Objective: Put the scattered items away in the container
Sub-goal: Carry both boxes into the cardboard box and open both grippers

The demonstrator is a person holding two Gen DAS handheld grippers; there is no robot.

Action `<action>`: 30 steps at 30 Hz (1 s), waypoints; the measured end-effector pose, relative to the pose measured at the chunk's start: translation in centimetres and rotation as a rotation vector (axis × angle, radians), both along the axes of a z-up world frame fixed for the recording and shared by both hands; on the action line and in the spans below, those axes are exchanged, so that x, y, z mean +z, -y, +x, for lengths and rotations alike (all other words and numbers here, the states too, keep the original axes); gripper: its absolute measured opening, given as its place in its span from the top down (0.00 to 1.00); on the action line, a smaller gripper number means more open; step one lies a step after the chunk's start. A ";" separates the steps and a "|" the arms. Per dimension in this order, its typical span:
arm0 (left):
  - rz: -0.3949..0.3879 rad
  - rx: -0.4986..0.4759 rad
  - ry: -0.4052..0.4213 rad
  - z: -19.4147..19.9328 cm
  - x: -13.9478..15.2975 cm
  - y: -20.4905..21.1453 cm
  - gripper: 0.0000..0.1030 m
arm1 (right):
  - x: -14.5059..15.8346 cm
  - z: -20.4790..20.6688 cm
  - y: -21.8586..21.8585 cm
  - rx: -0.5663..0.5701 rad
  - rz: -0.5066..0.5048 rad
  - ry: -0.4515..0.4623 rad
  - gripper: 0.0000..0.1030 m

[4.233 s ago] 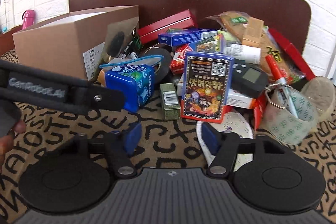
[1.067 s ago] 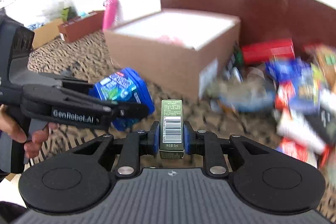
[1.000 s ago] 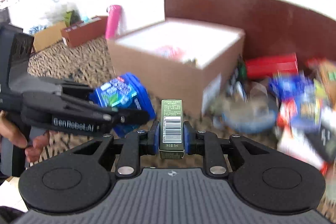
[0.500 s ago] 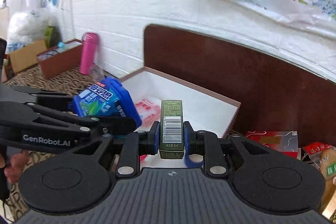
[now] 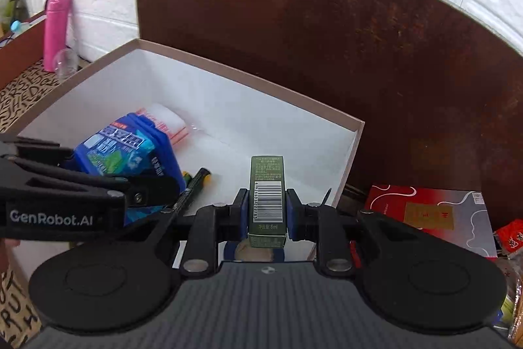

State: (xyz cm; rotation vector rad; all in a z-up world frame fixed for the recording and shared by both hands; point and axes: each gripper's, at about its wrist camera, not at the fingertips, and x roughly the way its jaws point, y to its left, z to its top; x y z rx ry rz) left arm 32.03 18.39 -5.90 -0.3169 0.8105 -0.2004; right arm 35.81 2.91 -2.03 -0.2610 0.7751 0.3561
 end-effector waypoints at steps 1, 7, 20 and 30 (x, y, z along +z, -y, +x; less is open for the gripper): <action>-0.007 0.002 0.000 0.2 0.0 0.0 0.40 | -0.1 0.3 0.1 -0.008 0.004 -0.003 0.75; -0.075 0.064 0.005 0.2 0.0 -0.7 0.13 | 0.5 1.2 0.8 -0.045 0.048 0.041 0.51; -0.069 0.040 0.066 -1.7 1.8 -0.5 0.03 | 1.7 -0.8 3.3 -0.054 0.156 0.090 0.10; 0.121 0.011 0.151 -7.0 3.8 2.3 0.01 | 3.6 -4.9 5.6 -0.041 0.195 0.144 0.07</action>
